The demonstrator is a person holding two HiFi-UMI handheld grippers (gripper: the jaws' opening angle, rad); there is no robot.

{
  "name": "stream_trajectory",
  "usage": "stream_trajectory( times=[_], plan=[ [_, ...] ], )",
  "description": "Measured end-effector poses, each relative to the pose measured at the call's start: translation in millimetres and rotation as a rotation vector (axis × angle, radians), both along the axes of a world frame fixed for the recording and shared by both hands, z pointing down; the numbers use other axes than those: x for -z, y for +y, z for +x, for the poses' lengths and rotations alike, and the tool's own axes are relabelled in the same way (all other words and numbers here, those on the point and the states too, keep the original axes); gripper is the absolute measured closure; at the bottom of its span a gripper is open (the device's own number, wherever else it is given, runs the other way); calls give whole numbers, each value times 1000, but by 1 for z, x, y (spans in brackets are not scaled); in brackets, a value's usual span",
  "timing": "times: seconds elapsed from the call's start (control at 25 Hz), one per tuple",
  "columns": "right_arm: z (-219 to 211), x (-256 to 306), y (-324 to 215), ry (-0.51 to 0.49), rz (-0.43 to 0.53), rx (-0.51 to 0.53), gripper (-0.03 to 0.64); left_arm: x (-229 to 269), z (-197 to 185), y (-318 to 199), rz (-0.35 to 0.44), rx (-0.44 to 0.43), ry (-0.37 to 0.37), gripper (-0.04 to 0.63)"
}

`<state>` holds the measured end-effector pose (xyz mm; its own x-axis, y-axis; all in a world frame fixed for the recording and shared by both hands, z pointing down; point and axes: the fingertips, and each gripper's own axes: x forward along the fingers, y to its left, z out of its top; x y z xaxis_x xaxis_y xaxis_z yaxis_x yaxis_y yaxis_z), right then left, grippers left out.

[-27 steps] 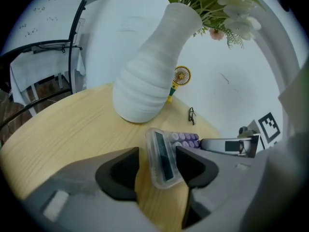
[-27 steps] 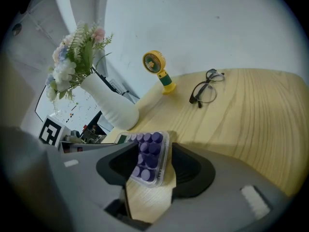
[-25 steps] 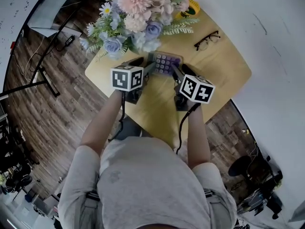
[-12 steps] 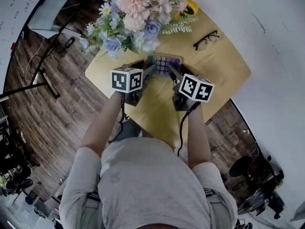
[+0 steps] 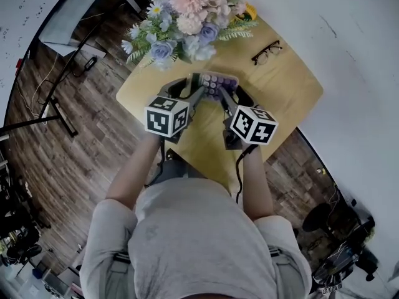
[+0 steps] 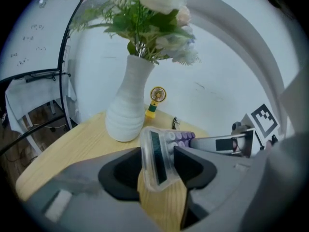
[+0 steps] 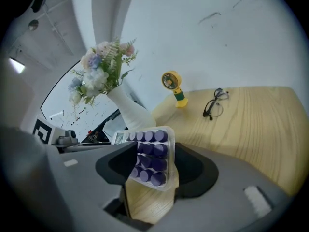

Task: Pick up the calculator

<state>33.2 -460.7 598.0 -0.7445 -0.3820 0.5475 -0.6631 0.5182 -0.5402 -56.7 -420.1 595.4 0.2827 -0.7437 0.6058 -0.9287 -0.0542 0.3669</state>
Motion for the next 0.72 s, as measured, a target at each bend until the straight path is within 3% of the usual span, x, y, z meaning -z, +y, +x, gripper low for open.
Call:
stream_trajectory(
  times=[0.4, 0.72],
  plan=[
    [5, 68, 33, -45, 169, -116, 371, 67, 2, 26, 187, -79, -70, 387],
    [7, 120, 67, -56, 328, -166, 371, 114, 2, 55, 315, -124, -83, 387]
  ],
)
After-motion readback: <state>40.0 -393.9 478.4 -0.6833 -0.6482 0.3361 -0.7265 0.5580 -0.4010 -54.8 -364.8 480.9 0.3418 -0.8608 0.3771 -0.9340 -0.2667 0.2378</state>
